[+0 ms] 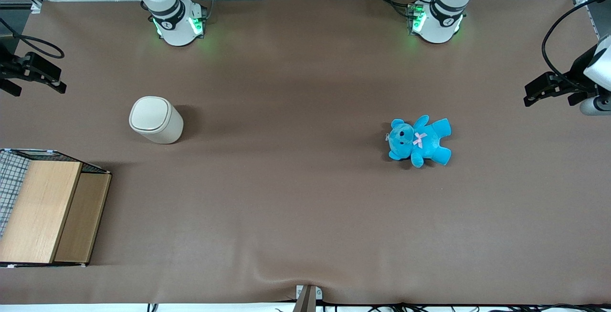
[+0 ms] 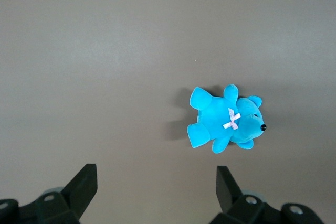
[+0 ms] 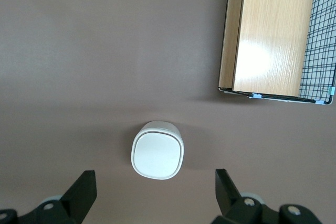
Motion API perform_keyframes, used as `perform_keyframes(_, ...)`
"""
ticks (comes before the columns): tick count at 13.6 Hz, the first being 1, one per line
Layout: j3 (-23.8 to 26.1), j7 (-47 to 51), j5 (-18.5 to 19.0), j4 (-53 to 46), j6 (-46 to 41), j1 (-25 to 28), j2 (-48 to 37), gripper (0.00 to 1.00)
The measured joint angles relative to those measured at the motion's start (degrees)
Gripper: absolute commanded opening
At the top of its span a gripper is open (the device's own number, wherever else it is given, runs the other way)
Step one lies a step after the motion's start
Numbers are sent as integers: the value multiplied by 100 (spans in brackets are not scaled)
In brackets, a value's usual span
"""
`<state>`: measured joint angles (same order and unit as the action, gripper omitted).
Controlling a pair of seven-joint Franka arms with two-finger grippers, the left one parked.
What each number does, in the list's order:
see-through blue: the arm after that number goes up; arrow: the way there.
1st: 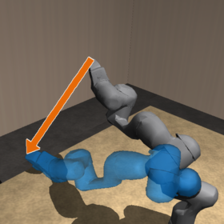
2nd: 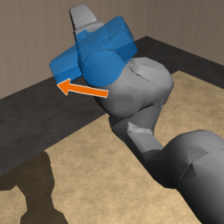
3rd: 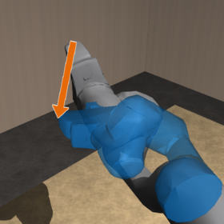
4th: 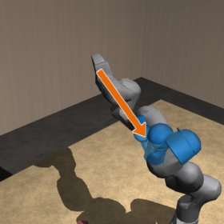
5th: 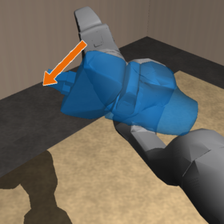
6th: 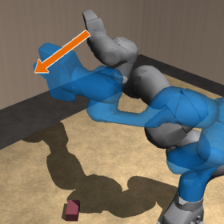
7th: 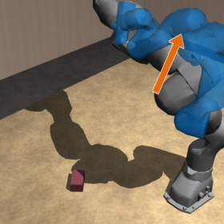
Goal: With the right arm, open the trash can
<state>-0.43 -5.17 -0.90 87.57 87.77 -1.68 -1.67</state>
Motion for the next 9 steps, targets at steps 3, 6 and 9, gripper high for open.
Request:
perform_keyframes(3, 0, 0, 0, 0, 0, -1, 0, 100)
perform_keyframes(6, 0, 0, 0, 0, 0, -1, 13, 100)
perform_keyframes(9, -1, 0, 0, 11, -22, -2, 54, 100)
